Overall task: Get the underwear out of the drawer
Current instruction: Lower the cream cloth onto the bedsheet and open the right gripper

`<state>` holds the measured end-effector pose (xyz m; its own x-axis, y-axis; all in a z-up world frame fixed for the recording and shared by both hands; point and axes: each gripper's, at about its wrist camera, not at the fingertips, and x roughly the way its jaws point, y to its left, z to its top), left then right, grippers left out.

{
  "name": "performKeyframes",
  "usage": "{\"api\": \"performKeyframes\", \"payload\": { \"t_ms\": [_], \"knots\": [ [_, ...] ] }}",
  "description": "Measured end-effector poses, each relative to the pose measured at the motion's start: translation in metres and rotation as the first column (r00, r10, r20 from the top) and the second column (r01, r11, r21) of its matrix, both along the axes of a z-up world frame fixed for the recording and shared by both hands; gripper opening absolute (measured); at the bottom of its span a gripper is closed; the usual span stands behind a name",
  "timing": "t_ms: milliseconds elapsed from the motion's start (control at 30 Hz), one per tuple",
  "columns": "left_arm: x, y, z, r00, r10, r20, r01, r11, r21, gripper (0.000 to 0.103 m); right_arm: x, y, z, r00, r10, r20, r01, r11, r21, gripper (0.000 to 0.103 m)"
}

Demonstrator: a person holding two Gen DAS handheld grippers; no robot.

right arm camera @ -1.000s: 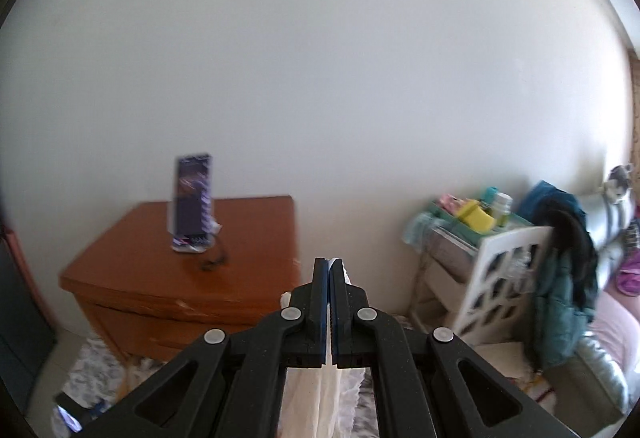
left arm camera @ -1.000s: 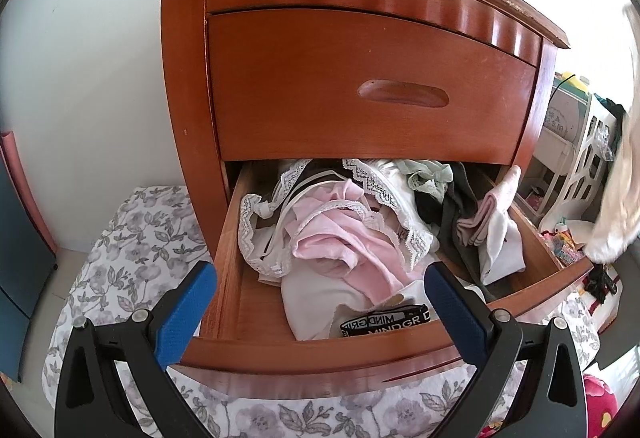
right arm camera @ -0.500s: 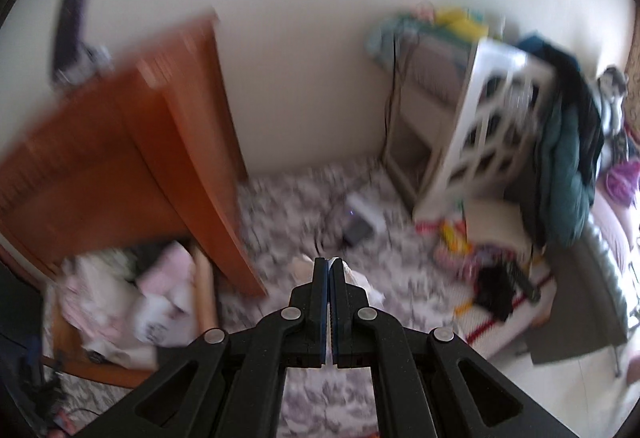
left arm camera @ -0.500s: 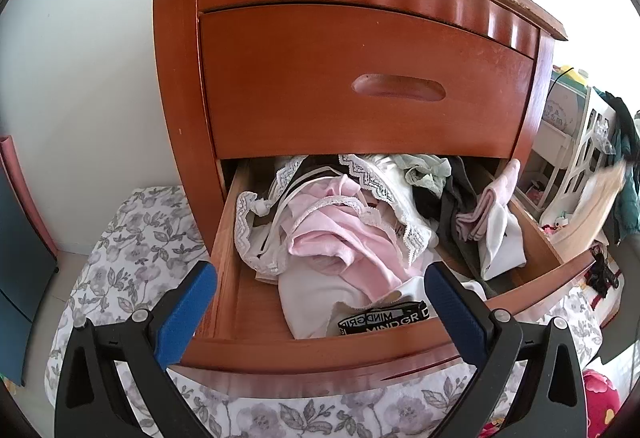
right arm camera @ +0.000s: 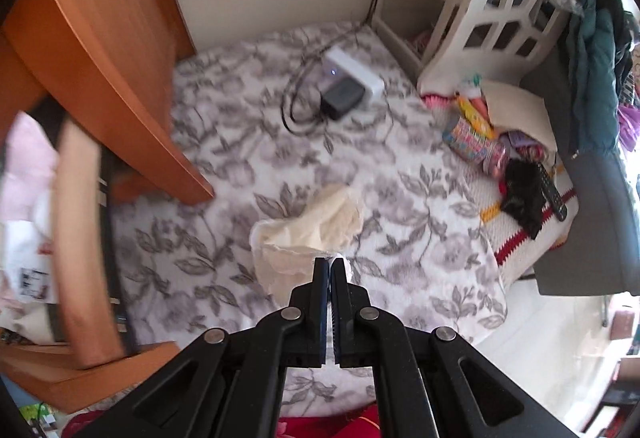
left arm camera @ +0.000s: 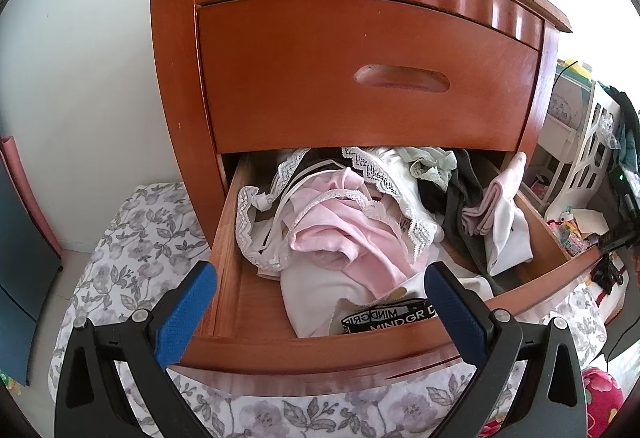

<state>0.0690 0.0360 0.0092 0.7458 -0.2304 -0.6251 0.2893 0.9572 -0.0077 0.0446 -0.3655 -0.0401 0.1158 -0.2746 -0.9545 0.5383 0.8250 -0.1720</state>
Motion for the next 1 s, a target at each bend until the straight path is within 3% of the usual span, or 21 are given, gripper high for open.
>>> {"api": "performKeyframes", "payload": {
  "t_ms": [67, 133, 200, 333, 500, 767, 1000],
  "knots": [
    [0.001, -0.001, -0.001, 1.0, 0.002, -0.003, -0.002, 1.0, 0.004, 0.103, 0.001, -0.003, -0.009, 1.0, -0.007, -0.013, 0.008, 1.0, 0.012, 0.004],
    [0.001, -0.001, -0.002, 1.0, 0.002, -0.004, -0.002, 1.0, 0.006, 0.103, 0.001, -0.005, -0.014, 1.0, -0.009, -0.023, 0.009, 1.0, 0.019, 0.022],
    [0.0, -0.001, -0.001, 1.0, 0.0, -0.004, 0.0, 1.0, 0.006, 0.103, 0.001, -0.005, -0.015, 1.0, -0.008, -0.029, 0.008, 1.0, 0.003, 0.06],
    [0.0, -0.002, -0.002, 1.0, -0.003, -0.004, 0.003, 1.0, 0.01, 0.103, 0.002, -0.004, -0.01, 1.0, 0.013, -0.015, -0.013, 1.0, 0.0, 0.068],
    [-0.001, -0.001, -0.001, 1.0, -0.005, 0.0, 0.005, 1.0, 0.008, 0.103, 0.002, -0.001, -0.003, 1.0, 0.028, 0.009, -0.028, 1.0, -0.012, 0.103],
    [0.0, 0.001, -0.001, 1.0, -0.001, 0.0, 0.001, 1.0, -0.002, 0.103, 0.002, 0.004, 0.006, 0.999, 0.026, 0.023, -0.025, 0.999, -0.039, 0.103],
    [0.001, 0.004, -0.001, 1.0, 0.004, -0.002, -0.004, 1.0, -0.011, 0.103, 0.002, 0.015, 0.048, 0.986, 0.029, 0.165, -0.016, 0.996, -0.083, 0.103]
  ]
}}
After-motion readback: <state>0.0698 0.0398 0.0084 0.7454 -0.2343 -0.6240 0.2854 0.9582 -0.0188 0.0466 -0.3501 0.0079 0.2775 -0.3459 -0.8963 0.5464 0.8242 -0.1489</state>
